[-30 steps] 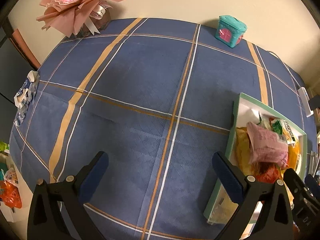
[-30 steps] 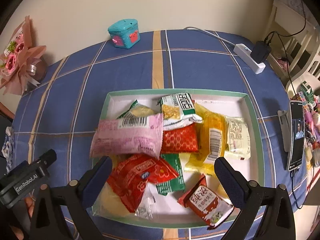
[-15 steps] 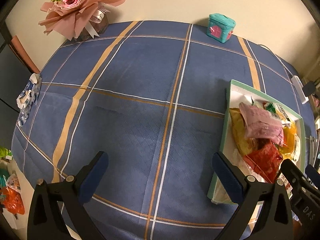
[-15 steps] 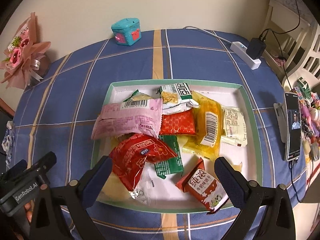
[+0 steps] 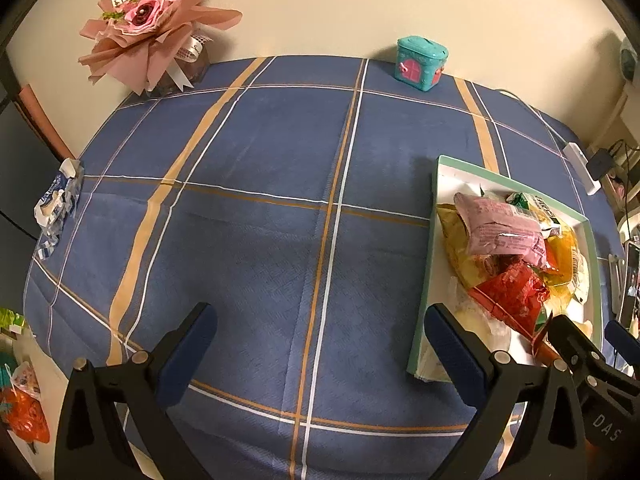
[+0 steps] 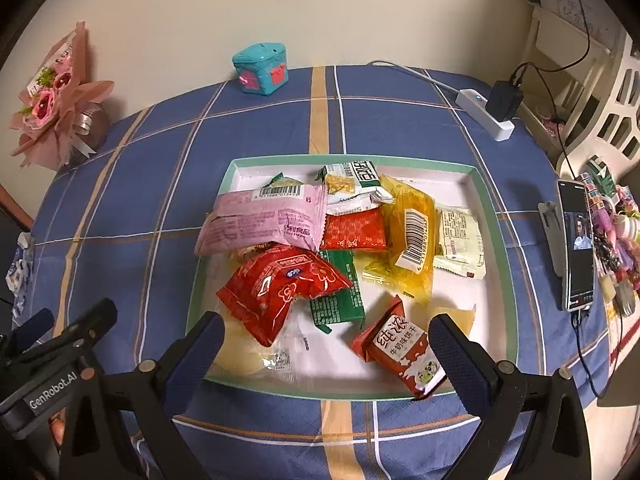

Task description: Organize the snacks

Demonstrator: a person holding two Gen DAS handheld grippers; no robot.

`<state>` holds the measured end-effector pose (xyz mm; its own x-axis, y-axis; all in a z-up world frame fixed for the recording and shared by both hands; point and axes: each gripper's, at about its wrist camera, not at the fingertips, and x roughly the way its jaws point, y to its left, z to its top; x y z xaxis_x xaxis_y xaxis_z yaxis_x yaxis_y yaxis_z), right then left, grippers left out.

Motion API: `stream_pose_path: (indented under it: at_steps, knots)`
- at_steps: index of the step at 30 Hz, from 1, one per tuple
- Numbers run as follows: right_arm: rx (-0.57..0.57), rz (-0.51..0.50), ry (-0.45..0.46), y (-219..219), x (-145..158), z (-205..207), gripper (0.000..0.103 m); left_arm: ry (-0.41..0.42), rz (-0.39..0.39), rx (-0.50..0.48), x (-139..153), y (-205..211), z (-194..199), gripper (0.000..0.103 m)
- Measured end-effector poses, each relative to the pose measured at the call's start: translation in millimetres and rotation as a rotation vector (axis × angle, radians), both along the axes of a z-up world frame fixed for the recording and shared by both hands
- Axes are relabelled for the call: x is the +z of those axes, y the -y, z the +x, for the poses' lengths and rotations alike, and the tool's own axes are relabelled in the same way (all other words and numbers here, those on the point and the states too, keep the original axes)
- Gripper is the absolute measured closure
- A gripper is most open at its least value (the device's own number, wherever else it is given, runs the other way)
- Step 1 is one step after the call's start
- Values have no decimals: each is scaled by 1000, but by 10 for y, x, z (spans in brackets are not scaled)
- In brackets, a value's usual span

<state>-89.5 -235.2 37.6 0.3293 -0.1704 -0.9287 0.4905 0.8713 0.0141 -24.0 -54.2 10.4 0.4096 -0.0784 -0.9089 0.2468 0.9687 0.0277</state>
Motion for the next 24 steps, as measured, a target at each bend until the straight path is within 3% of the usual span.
stream_pose_path:
  at_steps: [5,24]
  knots:
    - [9,-8,8,-45,24,-57,0,-1,-29,-4,28,-46,-43,0]
    - [14,-11,9,-70,32,-173,0,-3,14,-24,37,-84,-166,0]
